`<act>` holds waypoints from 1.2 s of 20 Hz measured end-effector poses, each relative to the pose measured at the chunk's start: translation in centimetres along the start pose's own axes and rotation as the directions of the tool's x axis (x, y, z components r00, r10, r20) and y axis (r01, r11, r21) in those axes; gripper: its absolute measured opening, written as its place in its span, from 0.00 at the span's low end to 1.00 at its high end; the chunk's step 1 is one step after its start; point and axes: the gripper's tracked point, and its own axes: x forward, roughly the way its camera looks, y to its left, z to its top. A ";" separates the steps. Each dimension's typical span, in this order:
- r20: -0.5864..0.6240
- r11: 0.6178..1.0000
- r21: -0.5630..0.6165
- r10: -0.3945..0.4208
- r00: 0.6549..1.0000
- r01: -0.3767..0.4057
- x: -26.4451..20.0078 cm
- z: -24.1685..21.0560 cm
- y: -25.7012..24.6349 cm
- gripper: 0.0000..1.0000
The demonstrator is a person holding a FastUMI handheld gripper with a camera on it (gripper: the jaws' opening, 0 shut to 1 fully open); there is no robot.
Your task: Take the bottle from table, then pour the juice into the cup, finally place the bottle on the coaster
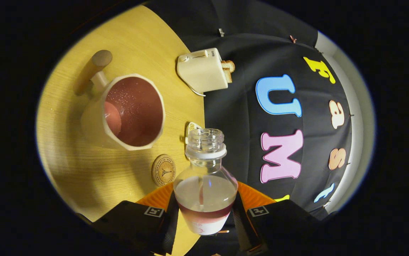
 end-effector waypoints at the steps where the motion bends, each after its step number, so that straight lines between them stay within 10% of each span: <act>1: 0.007 1.000 -0.019 0.010 1.000 -0.010 0.2 0.3 0.4 0.70; 24: 0.122 0.914 -0.404 0.011 0.993 0.039 2.3 2.1 0.7 0.70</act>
